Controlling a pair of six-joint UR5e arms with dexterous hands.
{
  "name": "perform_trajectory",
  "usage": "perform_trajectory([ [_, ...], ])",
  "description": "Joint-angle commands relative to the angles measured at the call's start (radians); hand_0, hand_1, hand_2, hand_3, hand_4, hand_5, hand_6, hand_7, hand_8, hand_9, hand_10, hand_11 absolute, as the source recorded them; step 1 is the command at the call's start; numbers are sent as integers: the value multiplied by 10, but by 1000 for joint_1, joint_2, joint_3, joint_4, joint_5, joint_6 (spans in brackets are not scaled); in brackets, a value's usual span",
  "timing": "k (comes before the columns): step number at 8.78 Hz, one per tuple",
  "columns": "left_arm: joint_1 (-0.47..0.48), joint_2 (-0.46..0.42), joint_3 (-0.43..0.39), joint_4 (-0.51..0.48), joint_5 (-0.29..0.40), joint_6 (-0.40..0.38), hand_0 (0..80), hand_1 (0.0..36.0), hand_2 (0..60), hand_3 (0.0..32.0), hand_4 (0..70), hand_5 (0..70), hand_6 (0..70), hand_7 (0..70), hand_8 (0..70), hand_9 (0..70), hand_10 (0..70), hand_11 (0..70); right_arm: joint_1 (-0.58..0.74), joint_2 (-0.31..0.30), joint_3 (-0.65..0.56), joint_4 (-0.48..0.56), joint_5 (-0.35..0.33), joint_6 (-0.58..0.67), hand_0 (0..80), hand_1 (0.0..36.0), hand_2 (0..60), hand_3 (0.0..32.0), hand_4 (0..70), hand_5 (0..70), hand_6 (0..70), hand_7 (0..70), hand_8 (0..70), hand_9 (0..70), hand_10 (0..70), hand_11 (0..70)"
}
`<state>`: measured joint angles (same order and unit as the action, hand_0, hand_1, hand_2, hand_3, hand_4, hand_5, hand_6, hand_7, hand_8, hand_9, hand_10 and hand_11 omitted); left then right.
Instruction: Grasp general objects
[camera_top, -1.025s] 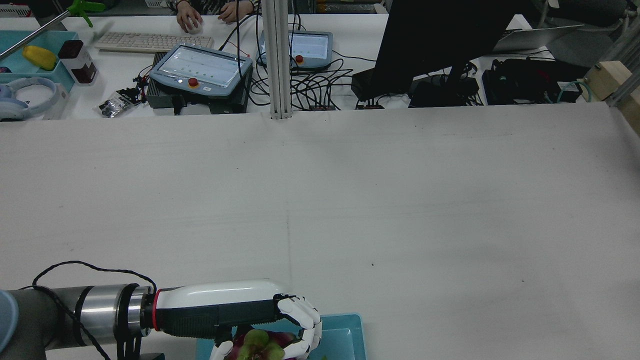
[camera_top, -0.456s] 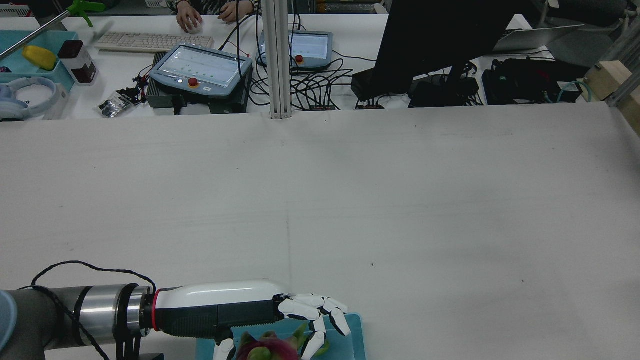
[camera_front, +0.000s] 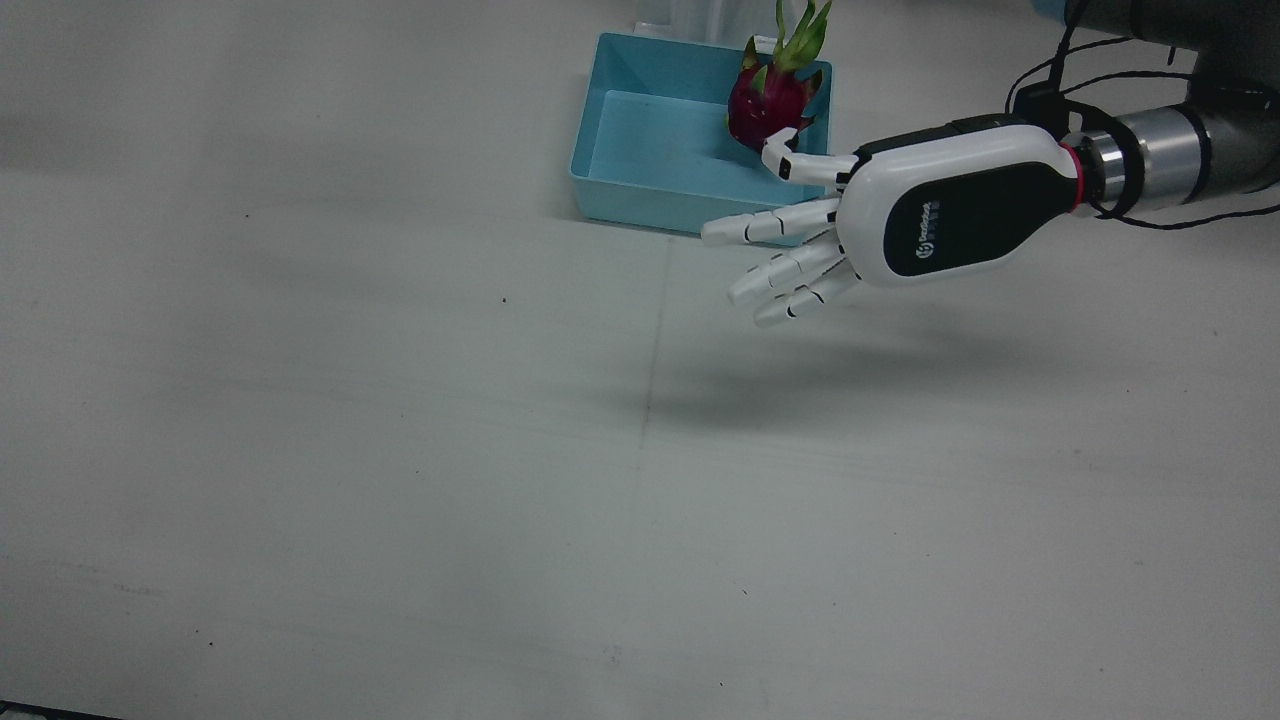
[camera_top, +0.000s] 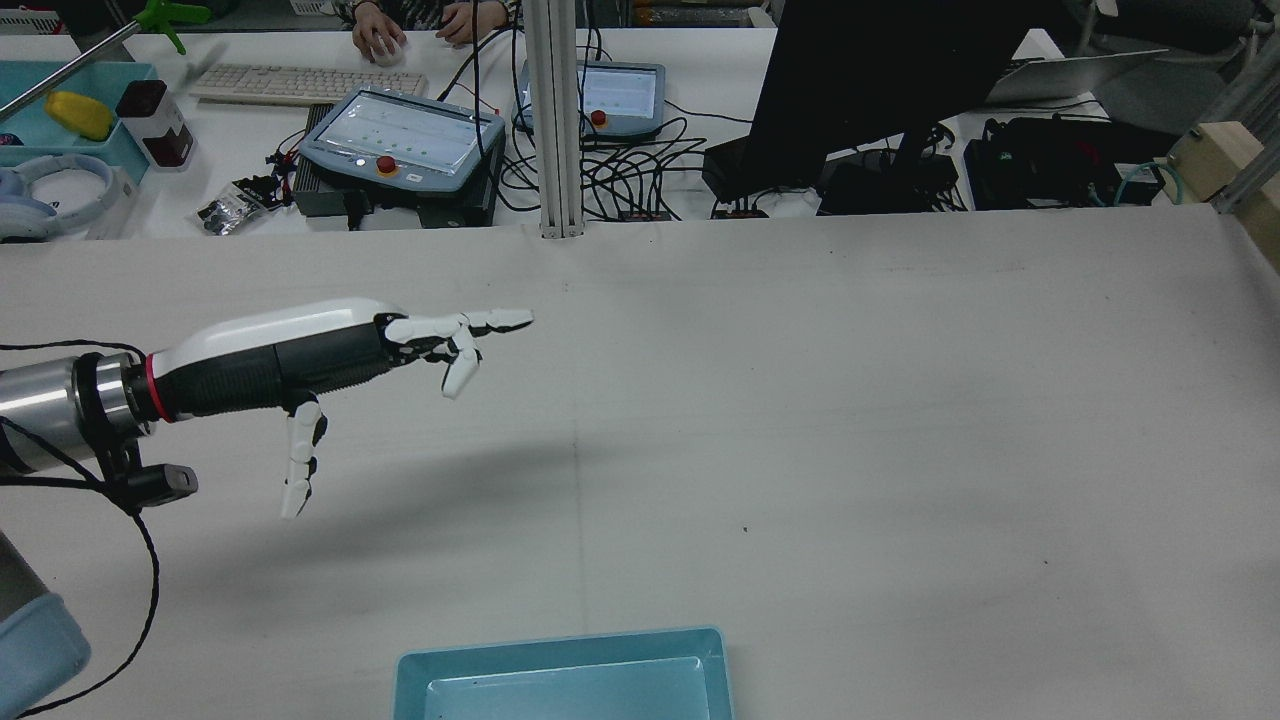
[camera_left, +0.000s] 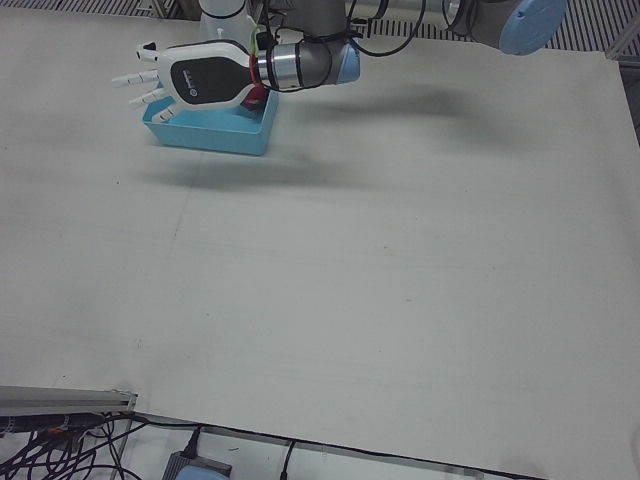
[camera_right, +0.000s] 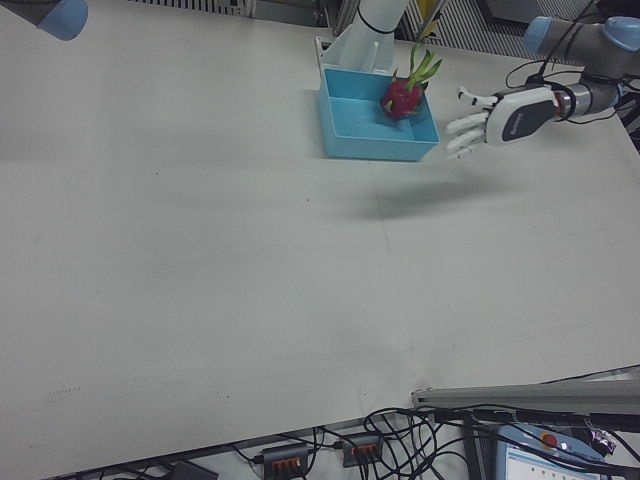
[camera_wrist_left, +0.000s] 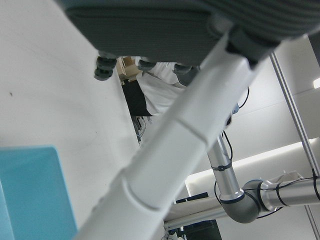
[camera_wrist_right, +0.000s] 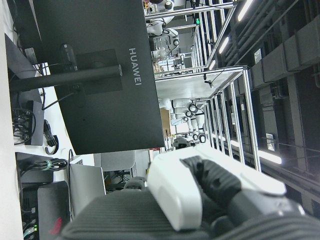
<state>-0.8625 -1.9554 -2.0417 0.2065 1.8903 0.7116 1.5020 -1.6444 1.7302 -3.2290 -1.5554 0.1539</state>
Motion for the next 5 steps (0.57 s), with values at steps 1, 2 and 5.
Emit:
perform_trajectory([
  [1, -243, -129, 278, -36, -10, -14, 732, 147, 0, 0, 249, 700, 181, 309, 167, 92, 102, 165, 0, 0, 0, -2, 0, -1, 0, 0, 0, 0, 0, 0, 0, 0, 0, 0, 0, 0],
  [2, -304, -143, 360, -62, -14, -20, 788, 195, 0, 0, 285, 700, 202, 321, 139, 84, 104, 172, 0, 0, 0, -2, 0, -1, 0, 0, 0, 0, 0, 0, 0, 0, 0, 0, 0, 0],
  [5, -426, -145, 552, -120, -129, -21, 800, 246, 0, 0, 336, 700, 210, 288, 45, 77, 97, 168, -2, 0, -1, -2, 0, -1, 0, 0, 0, 0, 0, 0, 0, 0, 0, 0, 0, 0],
])
